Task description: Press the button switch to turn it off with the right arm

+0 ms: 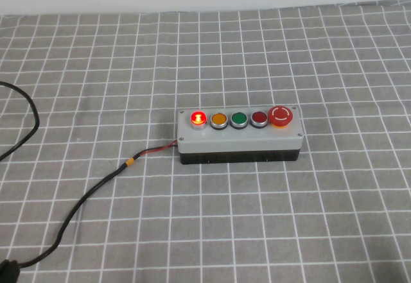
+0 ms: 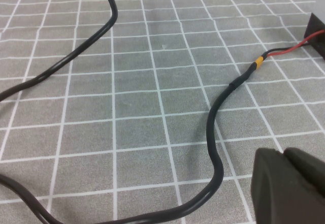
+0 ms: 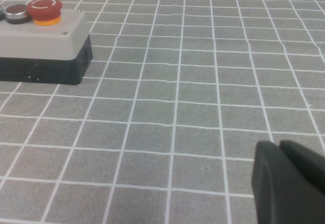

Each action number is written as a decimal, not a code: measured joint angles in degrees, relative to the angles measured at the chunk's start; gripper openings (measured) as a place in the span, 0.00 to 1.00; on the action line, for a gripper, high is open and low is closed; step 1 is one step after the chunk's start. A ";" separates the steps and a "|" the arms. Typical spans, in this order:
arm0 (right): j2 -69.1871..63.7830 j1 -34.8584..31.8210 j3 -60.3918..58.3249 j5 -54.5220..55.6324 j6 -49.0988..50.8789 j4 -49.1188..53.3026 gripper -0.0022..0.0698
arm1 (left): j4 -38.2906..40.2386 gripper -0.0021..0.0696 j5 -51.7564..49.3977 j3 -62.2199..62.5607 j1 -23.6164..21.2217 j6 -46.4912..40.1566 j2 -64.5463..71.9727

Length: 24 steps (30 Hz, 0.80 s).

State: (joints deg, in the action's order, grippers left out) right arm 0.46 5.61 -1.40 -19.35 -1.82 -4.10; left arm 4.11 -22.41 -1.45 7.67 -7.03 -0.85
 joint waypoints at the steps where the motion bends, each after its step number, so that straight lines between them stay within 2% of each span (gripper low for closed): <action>1: 0.00 0.00 0.00 0.00 0.00 0.00 0.01 | 0.00 0.02 0.00 0.00 0.00 0.00 0.00; 6: 0.00 0.00 0.00 0.34 0.00 0.65 0.01 | 0.00 0.02 0.00 0.00 0.00 0.00 0.00; 10: 0.00 0.00 0.00 4.87 0.00 -1.86 0.01 | 0.00 0.02 0.00 0.00 0.00 0.00 0.00; 18: 0.00 0.00 0.00 17.51 0.00 -27.03 0.01 | 0.00 0.02 0.00 0.00 0.00 0.00 0.00; 24: 0.00 0.00 0.00 19.35 0.00 -34.39 0.01 | 0.00 0.02 0.00 0.00 0.00 0.00 0.00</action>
State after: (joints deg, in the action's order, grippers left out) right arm 0.46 5.61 -1.40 0.00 -1.82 -38.49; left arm 4.11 -22.41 -1.45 7.67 -7.03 -0.85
